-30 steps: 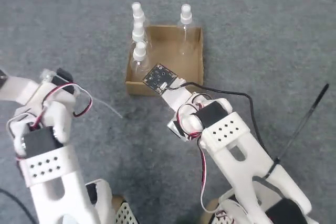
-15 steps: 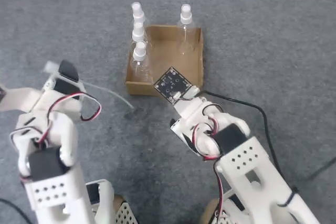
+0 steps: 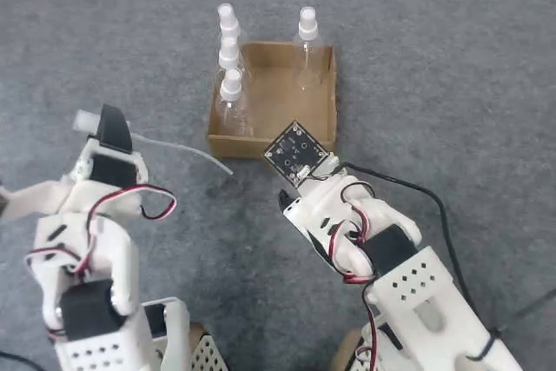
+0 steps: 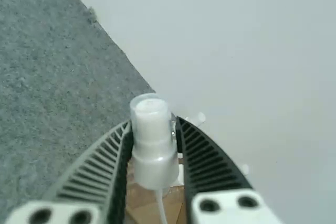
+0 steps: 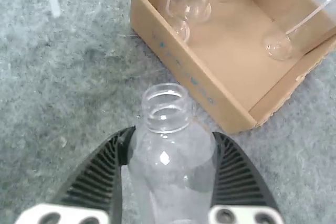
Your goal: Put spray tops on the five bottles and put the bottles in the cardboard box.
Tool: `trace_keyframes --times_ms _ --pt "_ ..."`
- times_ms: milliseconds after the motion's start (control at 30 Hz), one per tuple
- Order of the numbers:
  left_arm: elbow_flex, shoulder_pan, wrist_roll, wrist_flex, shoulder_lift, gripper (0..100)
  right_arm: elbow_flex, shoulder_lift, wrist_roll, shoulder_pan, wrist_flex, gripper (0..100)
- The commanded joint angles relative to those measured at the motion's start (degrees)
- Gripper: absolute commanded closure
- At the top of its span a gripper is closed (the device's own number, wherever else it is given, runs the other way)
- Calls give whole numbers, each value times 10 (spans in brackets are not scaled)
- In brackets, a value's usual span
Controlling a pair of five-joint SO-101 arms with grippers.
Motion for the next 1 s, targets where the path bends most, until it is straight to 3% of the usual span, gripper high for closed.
trace_keyframes --times_ms 0,300,633,967 --pt "42 5 7 -38 -69 988 -6 -22 -1 -18 -12 919" --pt "97 5 7 -50 -169 988 2 -21 -1 -54 -12 919" --pt "125 42 7 -47 -205 988 46 -22 1 -69 -82 919" --pt "142 50 5 -47 -224 988 47 -22 33 -69 -81 919"
